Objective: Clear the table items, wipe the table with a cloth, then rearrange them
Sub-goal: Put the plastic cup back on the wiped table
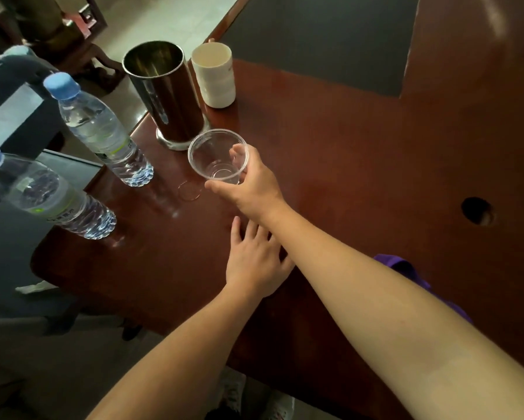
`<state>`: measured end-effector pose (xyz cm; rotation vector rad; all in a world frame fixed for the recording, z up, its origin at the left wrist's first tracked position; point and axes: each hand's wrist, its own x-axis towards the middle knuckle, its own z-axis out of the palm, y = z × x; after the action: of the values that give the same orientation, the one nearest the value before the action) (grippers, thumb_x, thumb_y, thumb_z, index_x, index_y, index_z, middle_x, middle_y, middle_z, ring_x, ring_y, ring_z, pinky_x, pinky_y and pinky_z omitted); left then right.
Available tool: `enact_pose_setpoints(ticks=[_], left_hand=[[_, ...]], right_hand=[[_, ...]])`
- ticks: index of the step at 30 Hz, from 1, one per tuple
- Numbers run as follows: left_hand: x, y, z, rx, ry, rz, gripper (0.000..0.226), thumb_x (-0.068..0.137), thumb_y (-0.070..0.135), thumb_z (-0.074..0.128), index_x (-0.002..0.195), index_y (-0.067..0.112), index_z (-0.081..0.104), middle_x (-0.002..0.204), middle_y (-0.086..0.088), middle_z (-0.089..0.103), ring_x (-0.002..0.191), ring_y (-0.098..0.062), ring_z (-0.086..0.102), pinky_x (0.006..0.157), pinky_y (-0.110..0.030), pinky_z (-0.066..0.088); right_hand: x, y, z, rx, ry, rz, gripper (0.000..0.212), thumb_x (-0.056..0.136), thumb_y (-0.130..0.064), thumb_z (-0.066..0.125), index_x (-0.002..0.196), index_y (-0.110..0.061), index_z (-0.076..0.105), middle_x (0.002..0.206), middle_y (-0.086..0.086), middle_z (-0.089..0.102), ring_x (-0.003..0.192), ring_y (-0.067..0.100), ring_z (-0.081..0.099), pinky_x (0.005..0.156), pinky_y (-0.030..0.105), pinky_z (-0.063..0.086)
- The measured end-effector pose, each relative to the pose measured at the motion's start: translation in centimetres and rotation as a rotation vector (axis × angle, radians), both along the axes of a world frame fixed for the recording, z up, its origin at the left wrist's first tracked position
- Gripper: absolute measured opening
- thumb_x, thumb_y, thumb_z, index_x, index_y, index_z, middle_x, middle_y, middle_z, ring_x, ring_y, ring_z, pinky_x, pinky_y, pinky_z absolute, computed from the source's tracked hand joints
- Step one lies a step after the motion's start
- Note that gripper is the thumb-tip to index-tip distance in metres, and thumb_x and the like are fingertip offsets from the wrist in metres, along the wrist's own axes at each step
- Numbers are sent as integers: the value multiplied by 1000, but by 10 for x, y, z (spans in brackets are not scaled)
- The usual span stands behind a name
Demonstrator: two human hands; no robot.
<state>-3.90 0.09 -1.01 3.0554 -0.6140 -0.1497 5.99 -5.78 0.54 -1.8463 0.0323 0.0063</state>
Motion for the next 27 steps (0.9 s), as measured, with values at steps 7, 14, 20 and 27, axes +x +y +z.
enact_pose_setpoints(ticks=[7, 14, 20, 27], left_hand=[[5, -6, -26, -97, -25, 33, 66, 92, 62, 26, 149, 31, 38, 159, -5, 31, 149, -25, 19, 118, -53, 4], [7, -4, -39, -97, -60, 32, 67, 92, 65, 21, 150, 35, 32, 160, -2, 27, 150, -22, 13, 119, -52, 6], [8, -4, -44, -119, -41, 38, 69, 91, 67, 17, 151, 35, 29, 162, -1, 23, 151, -21, 8, 119, -52, 4], [9, -3, -47, -109, -40, 44, 69, 91, 68, 16, 151, 36, 28, 162, -1, 22, 151, -21, 8, 119, -51, 4]], right_hand=[[-52, -99, -4, 33, 31, -273, 89, 60, -44, 84, 135, -22, 43, 138, -2, 53, 124, 5, 51, 105, 37, 44], [-114, -186, -4, 5, 85, -488, 94, 60, -48, 84, 139, -25, 39, 141, -7, 51, 122, 2, 51, 103, 24, 43], [-156, -222, -16, -54, 137, -581, 92, 65, -52, 81, 141, -29, 35, 145, -9, 46, 121, 4, 47, 94, 18, 41], [-168, -227, -27, -72, 176, -614, 91, 69, -50, 80, 143, -30, 32, 148, -7, 44, 124, 6, 44, 91, 19, 40]])
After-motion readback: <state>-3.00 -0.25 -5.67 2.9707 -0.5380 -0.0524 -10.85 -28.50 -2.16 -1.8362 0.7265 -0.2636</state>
